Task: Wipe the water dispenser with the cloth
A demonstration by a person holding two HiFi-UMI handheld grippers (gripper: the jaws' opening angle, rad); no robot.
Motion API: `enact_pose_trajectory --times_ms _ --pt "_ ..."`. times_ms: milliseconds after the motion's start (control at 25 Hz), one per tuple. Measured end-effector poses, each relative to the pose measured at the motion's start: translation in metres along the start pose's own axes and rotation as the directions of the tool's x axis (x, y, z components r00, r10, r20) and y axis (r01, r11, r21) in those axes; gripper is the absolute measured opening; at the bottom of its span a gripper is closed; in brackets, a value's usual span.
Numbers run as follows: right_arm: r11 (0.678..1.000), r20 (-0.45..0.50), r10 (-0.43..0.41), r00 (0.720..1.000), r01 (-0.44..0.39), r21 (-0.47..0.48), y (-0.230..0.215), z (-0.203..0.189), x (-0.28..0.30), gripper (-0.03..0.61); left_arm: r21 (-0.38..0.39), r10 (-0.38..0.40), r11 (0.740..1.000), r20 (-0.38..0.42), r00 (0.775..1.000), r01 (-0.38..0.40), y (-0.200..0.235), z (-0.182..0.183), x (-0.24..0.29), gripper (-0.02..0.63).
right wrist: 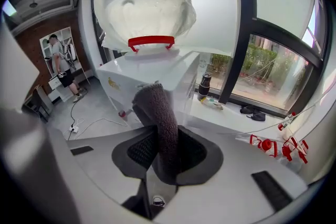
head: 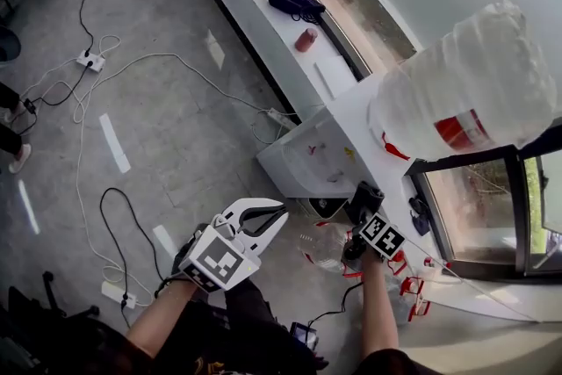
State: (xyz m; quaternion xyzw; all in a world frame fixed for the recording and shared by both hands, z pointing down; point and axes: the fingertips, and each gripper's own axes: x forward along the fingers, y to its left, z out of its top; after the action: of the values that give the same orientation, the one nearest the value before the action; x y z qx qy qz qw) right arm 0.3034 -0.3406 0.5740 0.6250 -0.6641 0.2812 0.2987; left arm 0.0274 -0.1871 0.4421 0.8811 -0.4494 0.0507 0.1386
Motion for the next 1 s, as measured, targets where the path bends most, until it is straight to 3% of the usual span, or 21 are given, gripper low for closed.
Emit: enact_pose_trajectory --times_ms 120,240,600,760,1000 --pt "1.000 -0.007 -0.012 1.000 0.012 -0.005 -0.014 -0.005 -0.003 0.104 0.013 -0.006 1.000 -0.008 1.000 0.006 -0.004 -0.006 0.009 0.020" --pt "0.999 -0.026 0.037 0.999 -0.038 -0.036 -0.003 -0.018 -0.001 0.104 -0.001 -0.005 1.000 -0.015 1.000 0.005 -0.004 -0.017 0.017 0.020" --pt "0.969 -0.095 0.181 0.979 -0.194 -0.150 0.089 -0.066 0.045 0.104 -0.009 0.046 0.999 0.050 0.998 -0.045 0.021 -0.027 0.012 0.020" --pt "0.948 -0.124 0.228 0.966 -0.249 -0.196 0.138 -0.082 0.079 0.104 0.013 0.095 0.995 0.035 0.995 -0.096 0.043 -0.046 0.002 0.020" --pt "0.922 -0.126 0.230 0.965 -0.258 -0.287 0.192 -0.087 0.133 0.104 -0.020 0.155 0.988 0.023 0.988 -0.155 0.076 -0.085 -0.018 0.020"
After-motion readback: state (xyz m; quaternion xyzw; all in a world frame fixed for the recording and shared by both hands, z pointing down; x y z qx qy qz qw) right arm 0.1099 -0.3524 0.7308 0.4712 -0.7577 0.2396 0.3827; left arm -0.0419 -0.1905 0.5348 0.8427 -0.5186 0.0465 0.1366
